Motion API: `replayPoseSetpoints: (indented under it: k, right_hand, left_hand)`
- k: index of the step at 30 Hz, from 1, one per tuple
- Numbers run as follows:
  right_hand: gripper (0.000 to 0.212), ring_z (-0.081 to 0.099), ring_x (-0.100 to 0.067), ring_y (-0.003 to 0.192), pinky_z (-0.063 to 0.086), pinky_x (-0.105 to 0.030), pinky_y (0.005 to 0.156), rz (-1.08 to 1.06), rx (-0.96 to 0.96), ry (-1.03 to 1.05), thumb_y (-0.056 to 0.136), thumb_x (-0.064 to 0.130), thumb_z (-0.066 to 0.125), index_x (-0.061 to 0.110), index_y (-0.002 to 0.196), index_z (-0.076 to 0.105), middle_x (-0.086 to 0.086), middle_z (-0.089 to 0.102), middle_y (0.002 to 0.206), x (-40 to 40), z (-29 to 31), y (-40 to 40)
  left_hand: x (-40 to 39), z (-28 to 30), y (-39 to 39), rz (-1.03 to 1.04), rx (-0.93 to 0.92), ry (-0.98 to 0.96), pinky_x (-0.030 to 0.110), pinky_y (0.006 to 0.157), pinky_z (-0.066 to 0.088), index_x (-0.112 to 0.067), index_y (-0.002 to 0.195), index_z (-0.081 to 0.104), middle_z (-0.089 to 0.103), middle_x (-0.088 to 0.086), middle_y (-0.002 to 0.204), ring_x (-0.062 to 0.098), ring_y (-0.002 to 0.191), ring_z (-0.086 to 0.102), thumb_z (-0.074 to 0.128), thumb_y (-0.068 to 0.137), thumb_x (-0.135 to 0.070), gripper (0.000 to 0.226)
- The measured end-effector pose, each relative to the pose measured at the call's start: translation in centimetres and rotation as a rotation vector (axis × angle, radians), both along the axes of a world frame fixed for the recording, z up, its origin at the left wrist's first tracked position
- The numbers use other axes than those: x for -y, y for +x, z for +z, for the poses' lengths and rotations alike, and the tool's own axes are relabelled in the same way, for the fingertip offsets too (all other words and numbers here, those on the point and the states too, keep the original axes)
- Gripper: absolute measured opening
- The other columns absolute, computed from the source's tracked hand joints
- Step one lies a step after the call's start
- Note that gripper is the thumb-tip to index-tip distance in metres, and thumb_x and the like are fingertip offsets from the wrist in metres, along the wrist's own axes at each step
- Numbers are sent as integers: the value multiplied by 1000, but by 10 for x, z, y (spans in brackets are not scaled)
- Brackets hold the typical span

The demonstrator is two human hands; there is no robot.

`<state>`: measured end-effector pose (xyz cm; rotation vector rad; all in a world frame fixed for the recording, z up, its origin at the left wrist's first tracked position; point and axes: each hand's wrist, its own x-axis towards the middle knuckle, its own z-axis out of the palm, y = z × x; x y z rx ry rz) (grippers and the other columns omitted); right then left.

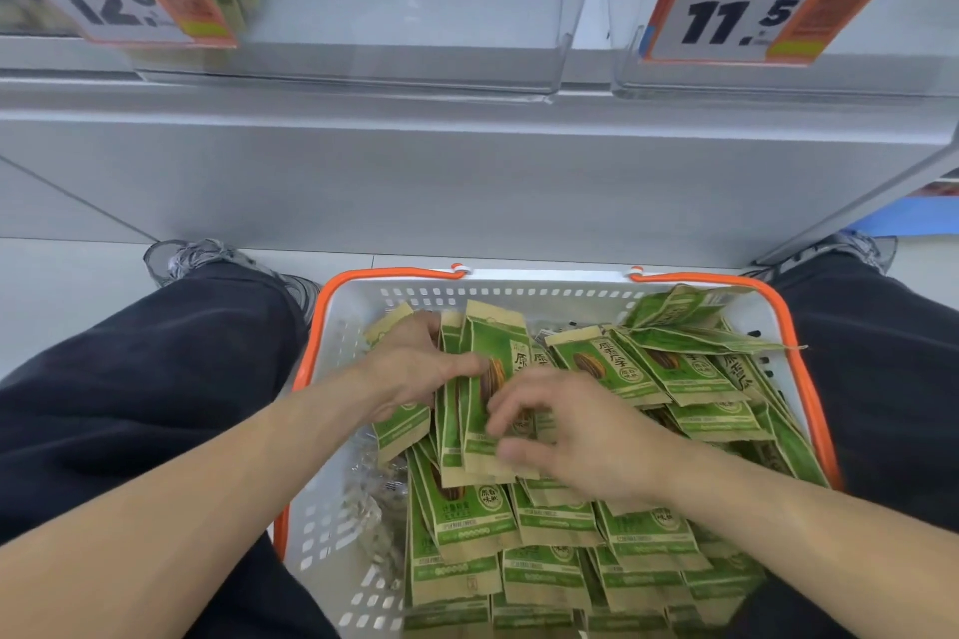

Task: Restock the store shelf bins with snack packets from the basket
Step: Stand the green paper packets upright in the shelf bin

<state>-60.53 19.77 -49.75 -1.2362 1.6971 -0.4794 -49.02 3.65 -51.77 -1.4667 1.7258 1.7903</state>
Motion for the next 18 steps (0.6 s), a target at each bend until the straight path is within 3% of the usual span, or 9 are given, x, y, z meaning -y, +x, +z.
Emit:
replayPoseSetpoints:
  k: [2,4,8,10,14,16,18]
  right_hand:
    - [31,57,1,109,47,-31,105,-248,-8,18,87,33,75,34,114,60,20,57,116,7,3,-10]
    - [51,57,-2,106,51,-34,101,-423,-32,54,82,32,80,32,122,48,19,55,114,14,5,-24]
    - [76,71,-17,102,60,-39,87,-539,410,214,76,19,85,19,139,42,3,66,119,20,9,-43]
    - [71,73,-22,99,62,-35,76,-597,588,222,80,8,80,16,140,43,-5,68,120,21,15,-44]
    - [55,73,-22,100,62,-40,81,-511,552,24,77,19,78,18,128,57,-2,73,114,26,33,-52]
    - [59,73,-24,98,61,-41,78,-525,504,-101,74,25,77,17,128,55,-2,73,114,30,46,-57]
    - [62,73,-23,99,61,-44,81,-510,396,-204,73,30,77,17,130,53,-1,72,116,33,59,-60]
  left_hand:
    - [5,6,-2,-10,-45,-3,50,79,60,-18,100,61,77,7,93,27,83,75,85,73,-13,36]
    - [10,14,-4,-12,-118,33,49,80,59,-16,110,58,76,9,97,30,85,75,85,73,-9,47]
    - [16,40,-11,-53,-252,78,37,72,58,-14,120,55,76,9,99,29,89,74,79,76,0,52]
    - [17,52,-13,-66,-316,68,41,75,59,-14,122,56,76,10,101,31,92,73,76,77,4,52]
    - [19,77,-16,-17,-457,76,47,87,58,-12,127,55,74,11,110,32,101,71,71,81,2,50]
    - [17,92,-17,26,-522,37,36,86,59,-12,129,54,71,7,117,23,104,70,70,79,-15,53]
    - [19,104,-17,-59,-510,-115,29,83,59,-19,133,51,69,-1,118,12,102,70,67,77,-38,62]
